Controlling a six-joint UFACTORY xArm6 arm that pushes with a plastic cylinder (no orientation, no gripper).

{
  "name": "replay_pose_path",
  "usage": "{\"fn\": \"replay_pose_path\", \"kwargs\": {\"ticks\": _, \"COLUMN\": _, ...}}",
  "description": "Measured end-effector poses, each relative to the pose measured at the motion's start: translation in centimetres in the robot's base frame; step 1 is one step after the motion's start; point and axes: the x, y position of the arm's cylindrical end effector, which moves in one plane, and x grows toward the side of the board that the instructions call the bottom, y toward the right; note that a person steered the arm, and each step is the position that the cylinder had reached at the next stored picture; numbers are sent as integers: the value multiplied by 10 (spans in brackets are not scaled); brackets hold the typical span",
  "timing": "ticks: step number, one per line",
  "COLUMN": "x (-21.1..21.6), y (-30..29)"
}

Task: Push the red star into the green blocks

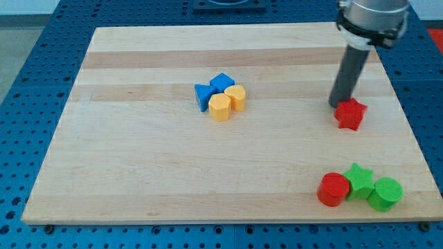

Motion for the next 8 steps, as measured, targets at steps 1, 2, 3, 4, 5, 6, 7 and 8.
{"fn": "replay_pose_path", "kwargs": {"ticks": 1, "x": 19, "y": 4}}
{"fn": "replay_pose_path", "kwargs": {"ticks": 2, "x": 21, "y": 5}}
{"fn": "replay_pose_path", "kwargs": {"ticks": 3, "x": 7, "y": 23}}
{"fn": "replay_pose_path", "kwargs": {"ticks": 4, "x": 18, "y": 47}}
{"fn": "replay_pose_path", "kwargs": {"ticks": 5, "x": 39, "y": 48}}
{"fn": "replay_pose_path", "kwargs": {"ticks": 6, "x": 35, "y": 41}}
{"fn": "replay_pose_path", "kwargs": {"ticks": 7, "x": 7, "y": 33}}
{"fn": "replay_pose_path", "kwargs": {"ticks": 8, "x": 11, "y": 20}}
